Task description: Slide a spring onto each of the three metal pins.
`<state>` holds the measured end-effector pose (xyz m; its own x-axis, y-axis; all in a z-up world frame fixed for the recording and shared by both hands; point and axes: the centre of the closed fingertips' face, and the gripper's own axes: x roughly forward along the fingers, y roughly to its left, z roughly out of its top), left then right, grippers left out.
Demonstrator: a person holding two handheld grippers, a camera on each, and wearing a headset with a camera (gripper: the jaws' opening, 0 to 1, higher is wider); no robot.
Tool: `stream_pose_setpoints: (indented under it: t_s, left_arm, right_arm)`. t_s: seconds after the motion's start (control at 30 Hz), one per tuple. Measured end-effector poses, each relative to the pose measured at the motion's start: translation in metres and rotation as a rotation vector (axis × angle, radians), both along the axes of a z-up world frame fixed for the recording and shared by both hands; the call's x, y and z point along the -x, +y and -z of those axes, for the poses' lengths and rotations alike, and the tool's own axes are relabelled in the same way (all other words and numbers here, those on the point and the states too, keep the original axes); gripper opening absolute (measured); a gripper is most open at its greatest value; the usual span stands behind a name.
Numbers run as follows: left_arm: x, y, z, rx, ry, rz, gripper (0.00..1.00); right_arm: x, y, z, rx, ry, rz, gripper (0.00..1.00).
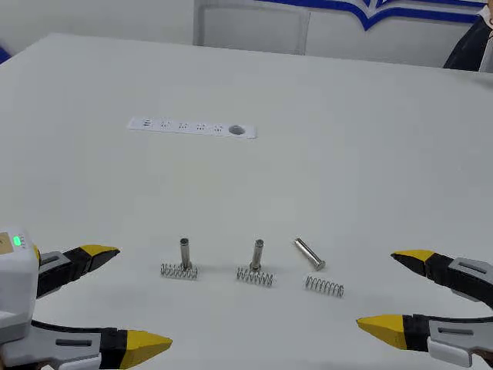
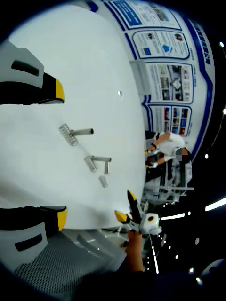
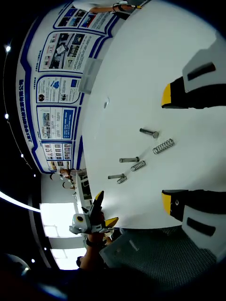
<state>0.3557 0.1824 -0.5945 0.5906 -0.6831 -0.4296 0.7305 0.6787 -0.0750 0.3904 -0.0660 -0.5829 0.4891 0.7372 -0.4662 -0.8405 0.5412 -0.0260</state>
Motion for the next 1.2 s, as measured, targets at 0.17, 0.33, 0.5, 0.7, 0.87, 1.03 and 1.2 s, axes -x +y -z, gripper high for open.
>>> stream_pose_setpoints:
  t_s: [0.17, 0.33, 0.5, 0.7, 0.87, 1.03, 1.2]
  left_arm:
    - [0.000, 0.000, 0.002, 0.006, 0.000, 0.001, 0.90]
    - [0.000, 0.001, 0.003, 0.013, 0.001, 0.001, 0.90]
    - [-0.001, 0.001, 0.004, 0.020, 0.000, 0.007, 0.90]
    - [-0.004, 0.001, 0.003, 0.026, -0.004, 0.014, 0.90]
    - [-0.004, 0.000, 0.003, 0.026, -0.005, 0.020, 0.90]
    - [-0.004, 0.000, 0.002, 0.026, -0.005, 0.022, 0.89]
    - [-0.004, 0.000, 0.002, 0.025, -0.005, 0.023, 0.89]
  right_arm:
    - [0.002, 0.000, 0.000, 0.008, 0.010, 0.008, 0.69]
    - [0.002, 0.000, 0.000, 0.014, 0.024, 0.024, 0.67]
    - [-0.001, 0.000, -0.002, 0.010, 0.039, 0.041, 0.61]
    - [-0.009, 0.001, -0.004, 0.013, 0.048, 0.058, 0.54]
    - [-0.016, 0.002, -0.007, 0.028, 0.050, 0.063, 0.46]
    - [-0.025, 0.010, -0.010, 0.052, 0.047, 0.054, 0.40]
    - [-0.038, 0.022, -0.014, 0.085, 0.036, 0.037, 0.33]
